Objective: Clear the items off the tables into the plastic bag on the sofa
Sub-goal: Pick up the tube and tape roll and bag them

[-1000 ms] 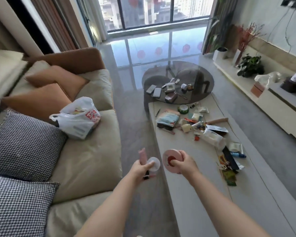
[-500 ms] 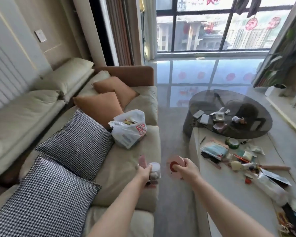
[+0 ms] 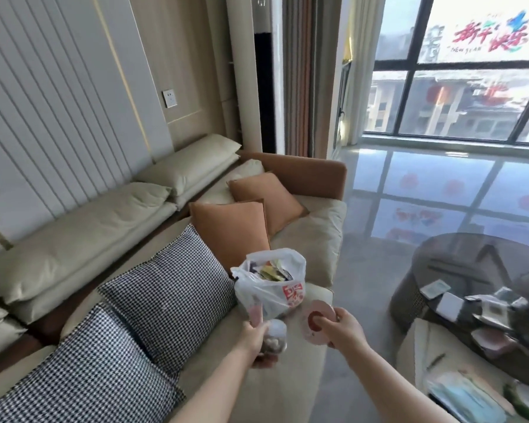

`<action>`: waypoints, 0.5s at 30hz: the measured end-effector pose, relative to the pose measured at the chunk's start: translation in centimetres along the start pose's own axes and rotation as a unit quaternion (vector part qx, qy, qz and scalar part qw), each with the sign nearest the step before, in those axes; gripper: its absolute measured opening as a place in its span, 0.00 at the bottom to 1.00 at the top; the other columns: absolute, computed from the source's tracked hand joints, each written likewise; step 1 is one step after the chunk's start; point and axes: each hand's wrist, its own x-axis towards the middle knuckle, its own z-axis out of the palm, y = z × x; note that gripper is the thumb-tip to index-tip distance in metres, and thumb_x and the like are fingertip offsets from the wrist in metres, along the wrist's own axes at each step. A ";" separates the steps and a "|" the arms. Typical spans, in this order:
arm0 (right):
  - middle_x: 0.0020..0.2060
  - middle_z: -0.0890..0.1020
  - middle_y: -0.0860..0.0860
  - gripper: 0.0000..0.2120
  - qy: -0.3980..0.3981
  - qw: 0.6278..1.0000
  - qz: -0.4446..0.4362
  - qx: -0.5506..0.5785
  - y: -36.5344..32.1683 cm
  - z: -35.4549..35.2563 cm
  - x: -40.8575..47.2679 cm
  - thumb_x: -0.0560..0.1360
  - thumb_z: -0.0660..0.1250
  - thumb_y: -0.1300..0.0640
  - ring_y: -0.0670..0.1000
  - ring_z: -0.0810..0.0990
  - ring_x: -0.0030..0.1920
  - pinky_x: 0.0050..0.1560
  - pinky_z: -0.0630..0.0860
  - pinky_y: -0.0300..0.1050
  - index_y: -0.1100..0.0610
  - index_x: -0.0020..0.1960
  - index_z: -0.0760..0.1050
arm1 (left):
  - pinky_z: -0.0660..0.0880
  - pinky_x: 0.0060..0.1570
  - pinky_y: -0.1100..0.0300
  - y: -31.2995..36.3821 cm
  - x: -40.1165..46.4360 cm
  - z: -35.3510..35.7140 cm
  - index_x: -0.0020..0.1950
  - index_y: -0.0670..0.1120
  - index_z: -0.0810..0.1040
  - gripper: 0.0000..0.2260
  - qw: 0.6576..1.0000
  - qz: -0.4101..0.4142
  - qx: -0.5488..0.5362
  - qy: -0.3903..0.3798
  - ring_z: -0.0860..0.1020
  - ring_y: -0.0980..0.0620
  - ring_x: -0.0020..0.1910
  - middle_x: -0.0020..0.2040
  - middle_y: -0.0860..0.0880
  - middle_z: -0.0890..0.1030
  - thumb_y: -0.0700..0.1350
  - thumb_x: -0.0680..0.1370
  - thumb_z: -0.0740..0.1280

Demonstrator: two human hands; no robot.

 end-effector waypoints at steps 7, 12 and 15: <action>0.41 0.76 0.52 0.10 -0.064 0.997 -0.011 -0.037 -4.6 -0.9 9.2 0.74 0.68 0.54 0.53 0.78 0.42 0.31 0.80 0.46 0.57 0.51 0.71 | 0.71 0.19 0.63 5.1 5.6 2.7 0.60 0.43 0.62 0.10 0.999 0.013 0.005 0.040 0.75 0.52 0.25 0.38 0.46 0.74 0.44 0.81 0.60; 0.39 0.72 0.45 0.08 -0.082 0.992 -0.034 -0.091 -6.2 -0.4 14.8 0.74 0.68 0.55 0.50 0.76 0.39 0.38 0.82 0.51 0.53 0.51 0.71 | 0.68 0.23 0.63 8.5 11.0 2.5 0.60 0.41 0.65 0.09 0.998 0.014 0.022 0.049 0.70 0.51 0.29 0.36 0.45 0.72 0.41 0.81 0.59; 0.38 0.73 0.45 0.11 -0.098 0.986 -0.030 -0.128 -7.3 0.7 18.9 0.74 0.67 0.57 0.52 0.77 0.43 0.48 0.80 0.53 0.55 0.55 0.72 | 0.69 0.27 0.61 10.7 15.8 2.1 0.59 0.41 0.66 0.08 0.998 -0.005 0.021 0.062 0.71 0.51 0.31 0.39 0.43 0.73 0.41 0.81 0.58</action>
